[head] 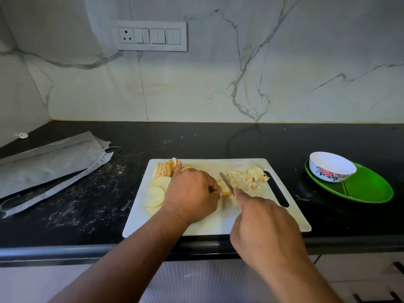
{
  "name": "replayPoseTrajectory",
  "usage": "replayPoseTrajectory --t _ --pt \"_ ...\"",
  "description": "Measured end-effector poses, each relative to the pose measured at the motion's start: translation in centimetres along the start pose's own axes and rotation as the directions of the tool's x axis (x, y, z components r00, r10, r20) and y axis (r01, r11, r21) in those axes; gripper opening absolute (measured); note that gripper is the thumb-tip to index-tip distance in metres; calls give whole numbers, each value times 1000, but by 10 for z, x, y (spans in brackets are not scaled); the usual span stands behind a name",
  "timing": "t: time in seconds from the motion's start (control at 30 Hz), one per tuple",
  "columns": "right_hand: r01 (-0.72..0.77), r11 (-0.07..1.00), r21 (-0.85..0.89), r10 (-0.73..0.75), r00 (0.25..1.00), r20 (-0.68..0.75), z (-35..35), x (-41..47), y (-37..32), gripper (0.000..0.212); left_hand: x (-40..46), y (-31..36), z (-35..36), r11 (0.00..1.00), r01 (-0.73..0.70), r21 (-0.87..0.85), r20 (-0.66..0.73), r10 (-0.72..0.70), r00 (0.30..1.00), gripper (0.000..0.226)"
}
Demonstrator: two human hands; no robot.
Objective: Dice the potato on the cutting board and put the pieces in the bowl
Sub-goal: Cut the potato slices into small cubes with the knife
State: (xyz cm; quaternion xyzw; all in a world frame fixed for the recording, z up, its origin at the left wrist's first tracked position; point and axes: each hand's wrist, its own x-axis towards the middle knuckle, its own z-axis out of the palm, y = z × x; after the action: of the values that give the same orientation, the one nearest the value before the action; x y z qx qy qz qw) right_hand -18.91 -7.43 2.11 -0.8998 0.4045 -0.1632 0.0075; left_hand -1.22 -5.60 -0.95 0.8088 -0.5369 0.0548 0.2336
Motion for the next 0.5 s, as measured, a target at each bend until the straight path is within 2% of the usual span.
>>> replayPoseTrajectory --t 0.17,0.33,0.4,0.5 --pt "1 999 43 -4 998 67 9 -15 3 69 1 0 -2 1000 7 8 7 -7 1000 24" --pt "-15 996 83 -1 983 181 -23 -40 14 67 2 -1 -2 1000 11 -7 18 -11 1000 24" --pt "4 998 61 -13 989 149 -28 -36 11 65 1 -2 -2 1000 3 -4 16 -2 1000 24" --pt "16 1000 8 -16 1000 19 -13 -17 2 65 -1 0 -2 1000 -6 3 13 6 1000 24"
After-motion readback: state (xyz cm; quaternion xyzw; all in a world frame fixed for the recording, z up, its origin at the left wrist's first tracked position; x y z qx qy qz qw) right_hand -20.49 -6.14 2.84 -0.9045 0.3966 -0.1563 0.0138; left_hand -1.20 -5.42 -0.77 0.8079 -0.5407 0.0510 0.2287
